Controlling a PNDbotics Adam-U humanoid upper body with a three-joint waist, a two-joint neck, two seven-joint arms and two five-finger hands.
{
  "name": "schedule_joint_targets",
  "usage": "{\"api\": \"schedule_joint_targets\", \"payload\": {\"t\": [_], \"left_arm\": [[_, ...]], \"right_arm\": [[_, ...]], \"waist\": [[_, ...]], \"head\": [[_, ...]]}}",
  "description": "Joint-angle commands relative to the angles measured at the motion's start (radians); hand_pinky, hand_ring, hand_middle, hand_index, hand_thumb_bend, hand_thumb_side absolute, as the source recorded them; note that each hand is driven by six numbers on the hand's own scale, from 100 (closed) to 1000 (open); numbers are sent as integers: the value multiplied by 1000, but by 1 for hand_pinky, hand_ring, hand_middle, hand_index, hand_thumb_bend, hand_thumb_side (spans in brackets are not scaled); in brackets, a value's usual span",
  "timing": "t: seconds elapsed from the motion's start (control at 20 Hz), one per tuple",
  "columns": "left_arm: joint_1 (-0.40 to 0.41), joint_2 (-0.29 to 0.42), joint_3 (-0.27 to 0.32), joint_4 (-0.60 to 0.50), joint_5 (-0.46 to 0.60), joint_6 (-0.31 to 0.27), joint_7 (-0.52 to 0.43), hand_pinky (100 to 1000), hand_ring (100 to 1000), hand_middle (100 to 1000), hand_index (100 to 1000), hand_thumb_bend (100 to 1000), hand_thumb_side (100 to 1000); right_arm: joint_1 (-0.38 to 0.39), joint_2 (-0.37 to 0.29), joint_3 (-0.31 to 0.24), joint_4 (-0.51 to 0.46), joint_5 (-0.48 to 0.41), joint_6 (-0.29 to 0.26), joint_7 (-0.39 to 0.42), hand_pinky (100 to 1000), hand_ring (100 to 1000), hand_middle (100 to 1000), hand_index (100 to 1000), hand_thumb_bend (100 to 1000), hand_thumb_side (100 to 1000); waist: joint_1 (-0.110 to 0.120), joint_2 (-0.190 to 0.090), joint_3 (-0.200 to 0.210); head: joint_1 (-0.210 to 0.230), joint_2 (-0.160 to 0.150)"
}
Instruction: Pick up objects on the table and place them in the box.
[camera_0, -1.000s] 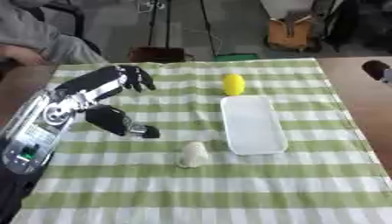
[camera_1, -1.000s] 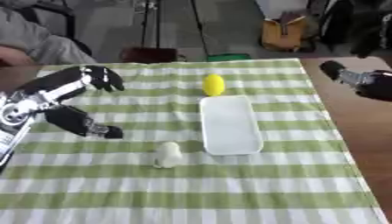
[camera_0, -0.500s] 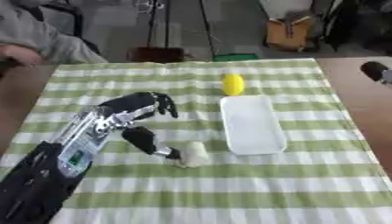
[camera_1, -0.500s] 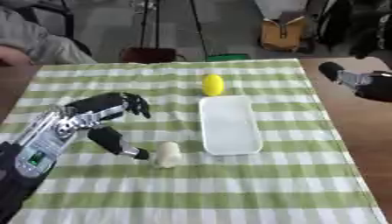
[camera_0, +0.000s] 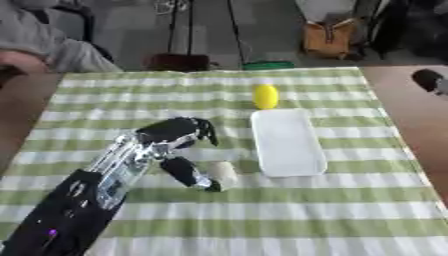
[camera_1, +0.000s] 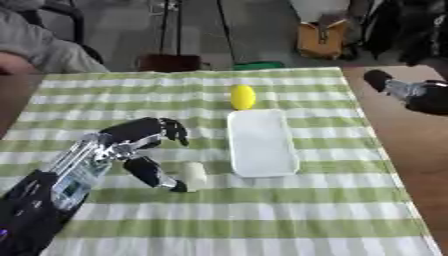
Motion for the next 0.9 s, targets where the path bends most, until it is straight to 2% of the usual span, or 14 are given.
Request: {"api": "schedule_joint_targets", "payload": {"t": [0.05, 0.55, 0.9], "left_arm": [[-18, 1, -8, -5, -37, -10, 4, 839, 789, 829, 768, 716, 541], [-10, -14, -16, 36, -81, -21, -18, 842, 791, 827, 745, 719, 565], [-7, -31, -19, 58, -76, -21, 6, 835, 779, 816, 714, 646, 543]], "right_arm": [[-15, -21, -4, -14, -4, -1, 2, 539, 558, 660, 849, 598, 411], [-17, -20, -3, -15, -4, -1, 2, 539, 558, 660, 849, 594, 412], [-17, -19, -3, -15, -5, -1, 2, 539, 558, 660, 849, 590, 414]], "waist": [[-3, -13, -1], [-6, -12, -1], [-8, -10, -3]], "head": [[2, 4], [1, 4], [1, 2]]}}
